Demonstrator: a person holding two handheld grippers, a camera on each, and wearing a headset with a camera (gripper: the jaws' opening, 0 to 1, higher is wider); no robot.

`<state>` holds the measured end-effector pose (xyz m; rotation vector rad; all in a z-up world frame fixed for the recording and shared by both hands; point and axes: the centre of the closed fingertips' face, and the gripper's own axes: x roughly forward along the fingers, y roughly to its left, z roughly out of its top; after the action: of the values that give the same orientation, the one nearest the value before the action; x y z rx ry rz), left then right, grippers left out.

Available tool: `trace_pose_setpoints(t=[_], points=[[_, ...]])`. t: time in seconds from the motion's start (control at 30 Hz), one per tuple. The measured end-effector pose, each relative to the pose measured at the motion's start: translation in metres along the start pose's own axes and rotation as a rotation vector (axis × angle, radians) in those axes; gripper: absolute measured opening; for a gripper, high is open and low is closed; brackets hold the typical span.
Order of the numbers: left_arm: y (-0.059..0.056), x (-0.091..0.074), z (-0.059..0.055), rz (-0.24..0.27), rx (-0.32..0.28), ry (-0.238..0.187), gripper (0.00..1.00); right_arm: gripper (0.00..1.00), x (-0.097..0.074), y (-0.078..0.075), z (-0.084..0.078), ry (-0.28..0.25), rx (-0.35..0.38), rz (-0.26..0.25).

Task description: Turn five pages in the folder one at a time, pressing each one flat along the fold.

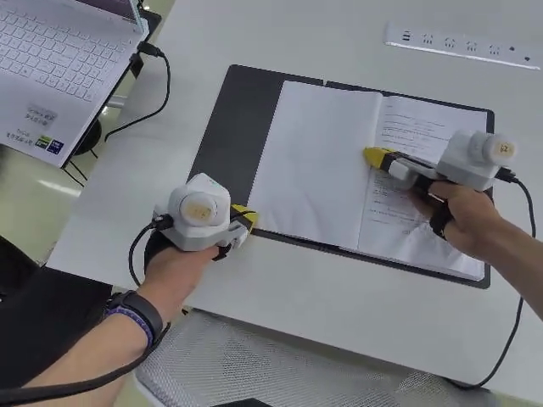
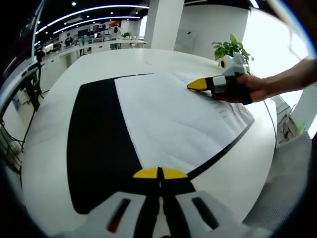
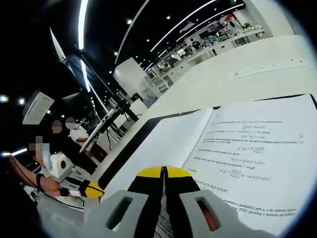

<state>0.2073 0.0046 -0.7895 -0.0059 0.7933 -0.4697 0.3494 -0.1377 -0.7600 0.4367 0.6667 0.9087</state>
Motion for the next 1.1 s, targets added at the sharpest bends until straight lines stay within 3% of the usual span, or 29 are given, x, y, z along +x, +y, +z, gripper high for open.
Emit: trace_pose_setpoints(t=[0.33, 0.73, 1.0, 1.1], points=[[0.0, 0.0, 0.0, 0.003, 0.002, 0.006, 0.0, 0.0, 0.019, -0.026, 0.027, -0.038, 0.019, -0.058], [0.0, 0.0, 0.0, -0.003, 0.001, 0.007, 0.0, 0.0, 0.037, -0.064, 0.06, -0.186, 0.163, -0.156], [-0.001, -0.001, 0.0, -0.002, -0.005, 0.007, 0.0, 0.0, 0.04, -0.057, 0.072, -0.237, 0.193, -0.188], [-0.001, -0.001, 0.0, 0.0, -0.005, 0.009, 0.0, 0.0, 0.045, -0.069, 0.077, -0.248, 0.203, -0.193]])
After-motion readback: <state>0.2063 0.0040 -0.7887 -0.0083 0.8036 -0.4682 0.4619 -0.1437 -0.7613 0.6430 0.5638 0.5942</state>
